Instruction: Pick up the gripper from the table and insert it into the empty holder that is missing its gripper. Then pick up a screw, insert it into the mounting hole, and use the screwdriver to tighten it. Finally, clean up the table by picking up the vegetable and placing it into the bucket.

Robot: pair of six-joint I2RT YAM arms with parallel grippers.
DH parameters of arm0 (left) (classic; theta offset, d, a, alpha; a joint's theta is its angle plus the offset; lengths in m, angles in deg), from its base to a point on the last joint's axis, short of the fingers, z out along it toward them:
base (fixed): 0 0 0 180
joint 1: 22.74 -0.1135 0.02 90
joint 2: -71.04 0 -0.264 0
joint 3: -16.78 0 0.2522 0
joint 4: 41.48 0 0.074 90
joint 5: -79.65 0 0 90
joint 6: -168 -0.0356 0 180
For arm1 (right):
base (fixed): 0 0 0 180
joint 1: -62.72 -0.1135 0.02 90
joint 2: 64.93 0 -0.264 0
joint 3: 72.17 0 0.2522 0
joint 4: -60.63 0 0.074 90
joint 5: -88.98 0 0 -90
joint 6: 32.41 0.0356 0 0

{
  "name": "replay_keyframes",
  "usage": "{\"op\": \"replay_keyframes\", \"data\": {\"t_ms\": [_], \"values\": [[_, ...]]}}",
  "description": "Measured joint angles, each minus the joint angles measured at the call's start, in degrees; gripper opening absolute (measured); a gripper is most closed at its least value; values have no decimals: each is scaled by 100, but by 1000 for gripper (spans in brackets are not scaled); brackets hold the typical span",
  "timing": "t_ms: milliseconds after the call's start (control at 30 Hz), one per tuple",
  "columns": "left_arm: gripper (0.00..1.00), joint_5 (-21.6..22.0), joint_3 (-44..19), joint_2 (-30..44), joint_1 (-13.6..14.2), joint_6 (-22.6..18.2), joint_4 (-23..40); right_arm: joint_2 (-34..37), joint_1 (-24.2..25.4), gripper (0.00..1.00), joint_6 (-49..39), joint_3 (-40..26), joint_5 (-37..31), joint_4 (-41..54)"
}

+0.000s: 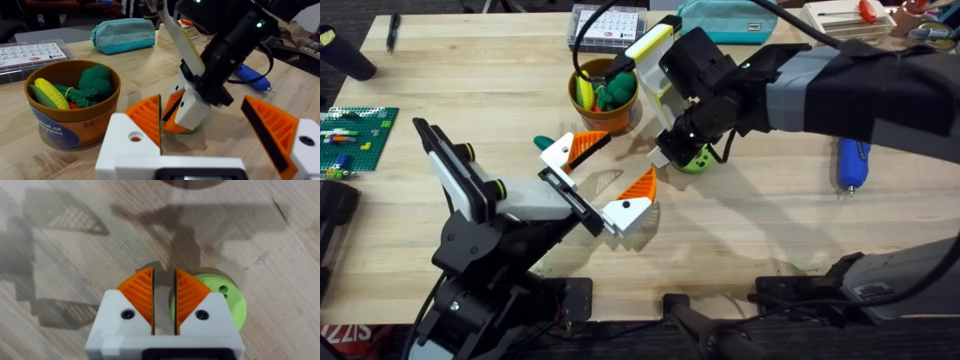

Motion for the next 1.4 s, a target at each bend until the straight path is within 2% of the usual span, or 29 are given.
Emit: {"op": "replay_keyframes", "data": {"t_ms": [333,467,733,833,900,933,1067,1133,1200,1400], "values": [[982,2,0,0,0,0,0,-186,81,213,167,-7,2,152],[982,2,0,2,0,0,0,-750,260,213,203,-50,0,354],[982,2,0,0,0,0,0,-1848,500,213,243,-146,0,1496],[982,2,0,0,0,0,-2,-1945,534,27,259,-157,0,2014],[982,2,0,0,0,0,-2,-1935,564,7,282,-155,2,2280],[982,2,0,2,0,0,0,-1932,583,71,307,-155,2,2338],[982,2,0,2,0,0,0,-1932,650,592,400,-139,-38,2311],[982,2,0,0,0,0,-2,-1932,662,687,495,-41,-109,2191],[982,2,0,2,0,0,0,-1944,666,826,594,219,-148,1889],[982,2,0,0,0,0,0,-1859,669,964,917,951,-190,1186]]}}
